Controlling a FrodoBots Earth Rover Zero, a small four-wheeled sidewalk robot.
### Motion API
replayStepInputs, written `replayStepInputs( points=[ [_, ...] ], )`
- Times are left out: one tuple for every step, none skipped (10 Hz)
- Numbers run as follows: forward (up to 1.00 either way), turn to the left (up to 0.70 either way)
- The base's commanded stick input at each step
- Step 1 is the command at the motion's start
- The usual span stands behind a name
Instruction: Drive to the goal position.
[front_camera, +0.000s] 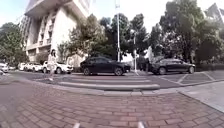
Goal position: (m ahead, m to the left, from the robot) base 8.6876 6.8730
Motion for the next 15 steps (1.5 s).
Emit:
replayStepInputs(
  points=[
    [0.70,0.00],
    [0.70,0.00],
    [0.70,0.00],
    [0.70,0.00],
    [0.45,0.00],
    [0.45,0.00],
    [0.45,0.00],
    [0.45,0.00],
    [0.45,0.00],
    [0.45,0.00],
    [0.45,0.07],
    [0.45,0.27],
    [0.45,0.27],
    [0.45,0.27],
    [0.45,0.27]
  ],
)
